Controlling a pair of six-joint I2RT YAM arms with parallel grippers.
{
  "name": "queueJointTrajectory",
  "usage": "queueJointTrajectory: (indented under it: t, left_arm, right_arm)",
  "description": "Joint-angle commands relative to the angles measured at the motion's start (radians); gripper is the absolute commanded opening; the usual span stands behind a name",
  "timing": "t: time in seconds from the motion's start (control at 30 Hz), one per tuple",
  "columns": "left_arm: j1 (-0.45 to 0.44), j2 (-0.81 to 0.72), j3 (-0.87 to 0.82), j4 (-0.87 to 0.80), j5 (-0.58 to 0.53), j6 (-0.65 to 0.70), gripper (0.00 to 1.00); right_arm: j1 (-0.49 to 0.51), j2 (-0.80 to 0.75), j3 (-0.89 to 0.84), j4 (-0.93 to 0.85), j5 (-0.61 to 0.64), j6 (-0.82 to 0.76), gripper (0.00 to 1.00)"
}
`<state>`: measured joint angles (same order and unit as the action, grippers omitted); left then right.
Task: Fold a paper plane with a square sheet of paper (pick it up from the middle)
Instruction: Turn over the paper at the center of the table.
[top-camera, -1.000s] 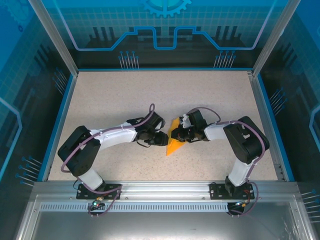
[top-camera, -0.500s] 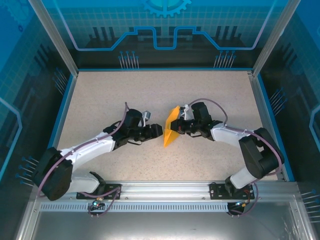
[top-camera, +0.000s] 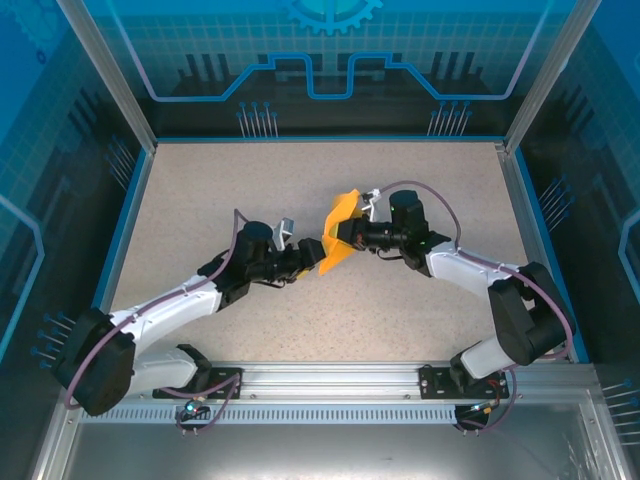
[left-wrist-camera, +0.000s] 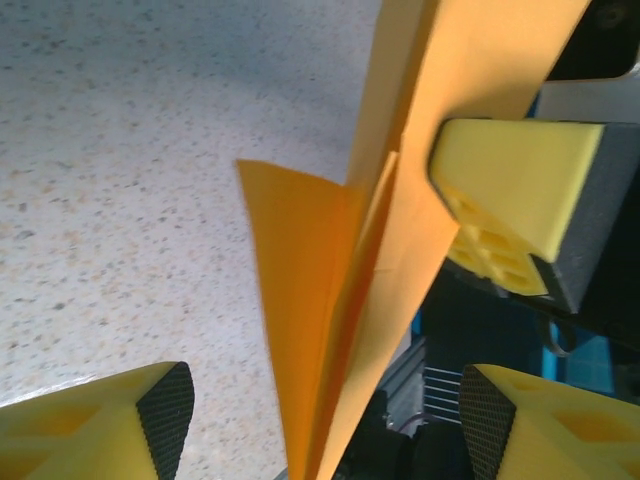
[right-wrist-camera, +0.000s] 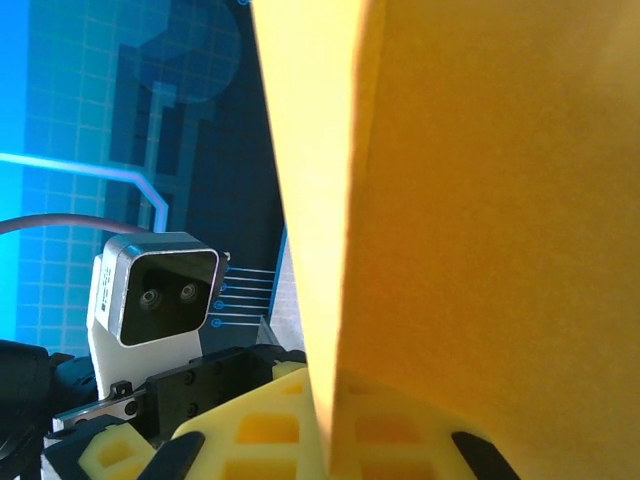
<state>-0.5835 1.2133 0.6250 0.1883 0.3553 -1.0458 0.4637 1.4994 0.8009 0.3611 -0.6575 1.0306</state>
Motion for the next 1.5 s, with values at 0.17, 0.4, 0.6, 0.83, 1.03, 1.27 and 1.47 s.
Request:
queueJointTrajectory:
  t: [0.17,0.4,0.6,0.83,1.03,1.27,1.47]
  left_arm:
    - [0.006,0.085,0.032,0.172,0.098,-0.064,0.71]
    - [0.006,0.096,0.080,0.118,0.130,-0.007,0.54]
    - [0.006,0.097,0.105,0.066,0.134,0.042,0.33]
    - [0.006,0.115,0.117,0.051,0.153,0.049,0.24]
    - [0.007,0.107,0.137,0.009,0.167,0.084,0.17]
    - [0.006,0.123,0.165,-0.041,0.195,0.120,0.11]
    - [0.011,0.117,0.209,-0.174,0.164,0.215,0.05]
  right_arm:
    - [-0.022,-0.049,0.006,0.077,-0.041,0.065,0.05]
    - [-0.028,-0.054,-0.013,0.075,-0.040,0.065,0.05]
    - [-0.031,-0.056,-0.016,0.071,-0.039,0.063,0.05]
    - [-0.038,-0.053,-0.022,0.058,-0.035,0.053,0.05]
    - [-0.047,-0.048,-0.033,0.056,-0.034,0.046,0.07]
    - [-0.053,-0.059,-0.039,0.023,-0.035,0.024,0.13]
    - [-0.085,-0.096,-0.036,-0.110,-0.009,-0.046,0.31]
